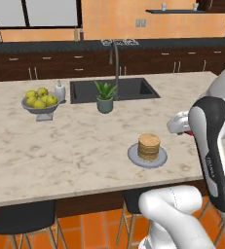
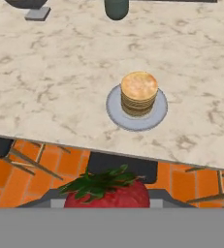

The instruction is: Take the strawberry from the fridge and place it on top of the pancake, located on the dining counter.

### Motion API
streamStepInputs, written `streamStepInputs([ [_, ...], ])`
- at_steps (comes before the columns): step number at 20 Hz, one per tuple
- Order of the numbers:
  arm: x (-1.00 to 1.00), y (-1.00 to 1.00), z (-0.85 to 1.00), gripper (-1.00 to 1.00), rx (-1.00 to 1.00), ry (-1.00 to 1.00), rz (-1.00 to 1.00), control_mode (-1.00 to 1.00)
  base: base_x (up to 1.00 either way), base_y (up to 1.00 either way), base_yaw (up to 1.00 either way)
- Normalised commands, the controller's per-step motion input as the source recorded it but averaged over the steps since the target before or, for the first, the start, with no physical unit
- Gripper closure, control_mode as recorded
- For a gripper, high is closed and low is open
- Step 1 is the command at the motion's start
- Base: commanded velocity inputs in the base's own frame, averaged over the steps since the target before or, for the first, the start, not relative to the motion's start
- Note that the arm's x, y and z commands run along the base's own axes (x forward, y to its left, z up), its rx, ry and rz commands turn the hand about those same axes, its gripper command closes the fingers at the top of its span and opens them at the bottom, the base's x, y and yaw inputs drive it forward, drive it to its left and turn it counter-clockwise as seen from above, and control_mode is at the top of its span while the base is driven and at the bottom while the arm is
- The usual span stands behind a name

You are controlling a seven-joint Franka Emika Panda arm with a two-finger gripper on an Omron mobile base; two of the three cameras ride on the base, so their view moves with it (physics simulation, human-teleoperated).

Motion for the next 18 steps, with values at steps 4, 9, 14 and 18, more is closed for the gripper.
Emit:
streamStepInputs([
  [4,0.91,0.01,-0.46,1.00,-0.01,0.09,-0.06,-1.00,0.00,0.00,0.00],
  [9,0.87,0.00,-0.40,1.00,0.00,0.06,-0.05,-1.00,0.00,0.00,0.00],
  [14,0.76,0.00,-0.53,1.00,-0.01,0.03,-0.04,-1.00,0.00,0.00,0.00],
  [18,0.77,-0.02,-0.52,1.00,0.00,0.00,-0.01,-1.00,0.00,0.00,0.00],
])
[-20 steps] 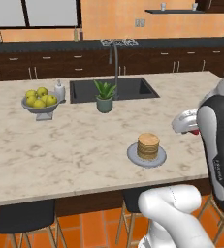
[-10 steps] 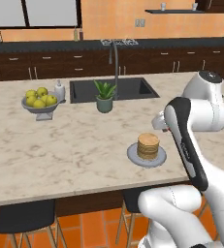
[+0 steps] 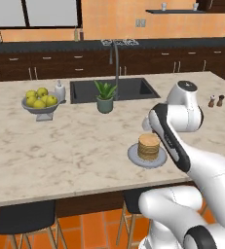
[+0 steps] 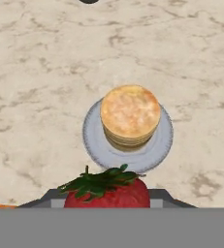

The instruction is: Take the strawberry from the fridge and place it on top of the pancake, located on the dining counter.

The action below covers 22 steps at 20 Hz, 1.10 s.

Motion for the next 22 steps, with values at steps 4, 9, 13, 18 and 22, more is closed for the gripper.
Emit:
streamStepInputs([
  [4,0.68,-0.04,-0.40,1.00,0.00,0.01,-0.01,-1.00,0.00,0.00,0.00],
  [9,0.53,-0.20,-0.35,1.00,0.00,0.03,0.00,-1.00,0.00,0.00,0.00],
  [13,0.04,-0.28,-0.24,1.00,0.00,0.03,-0.01,-1.00,0.00,0.00,0.00],
  [18,0.14,0.00,-0.20,1.00,0.00,0.00,-0.03,-1.00,0.00,0.00,0.00],
  [22,0.14,0.00,-0.20,1.00,0.00,0.00,-0.01,-1.00,0.00,0.00,0.00],
])
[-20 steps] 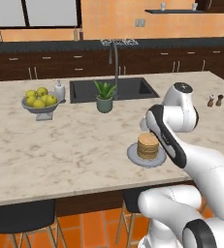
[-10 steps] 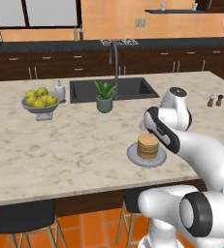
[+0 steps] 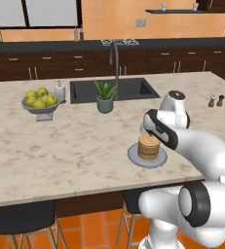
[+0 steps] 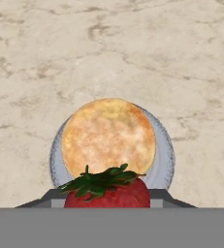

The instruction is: Take the strawberry from the fridge and place it on top of the pancake, located on the dining counter.

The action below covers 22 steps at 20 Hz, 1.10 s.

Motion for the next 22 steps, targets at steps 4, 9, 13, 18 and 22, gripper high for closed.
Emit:
streamStepInputs([
  [4,0.02,0.01,-0.18,1.00,0.00,0.00,-0.01,-1.00,0.00,0.00,0.00],
  [9,0.19,0.00,-0.13,1.00,0.00,0.00,-0.01,-1.00,0.00,0.00,0.00],
  [13,0.25,0.00,-0.18,1.00,0.00,0.00,-0.01,-1.00,0.00,0.00,0.00],
  [18,0.19,0.00,-0.23,1.00,0.00,0.00,-0.02,-1.00,0.00,0.00,0.00],
  [22,0.14,0.00,-0.21,1.00,0.00,0.00,-0.02,-1.00,0.00,0.00,0.00],
])
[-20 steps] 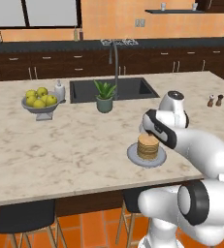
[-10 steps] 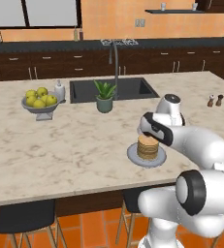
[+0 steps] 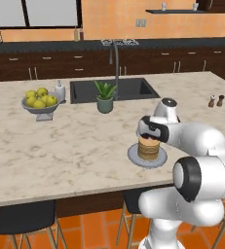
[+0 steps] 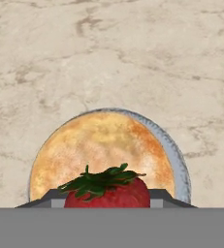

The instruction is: Take the strawberry from the fridge and place it on top of the pancake, located on the dining counter.

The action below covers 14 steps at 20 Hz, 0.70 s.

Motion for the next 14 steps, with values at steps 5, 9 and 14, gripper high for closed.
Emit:
streamStepInputs([
  [5,0.17,0.00,-0.17,1.00,0.00,0.00,-0.02,-1.00,0.00,0.00,0.00],
  [9,0.13,0.00,-0.19,1.00,0.00,0.00,-0.02,-1.00,0.00,0.00,0.00],
  [14,0.02,0.00,-0.23,1.00,0.00,0.00,-0.01,-1.00,0.00,0.00,0.00],
])
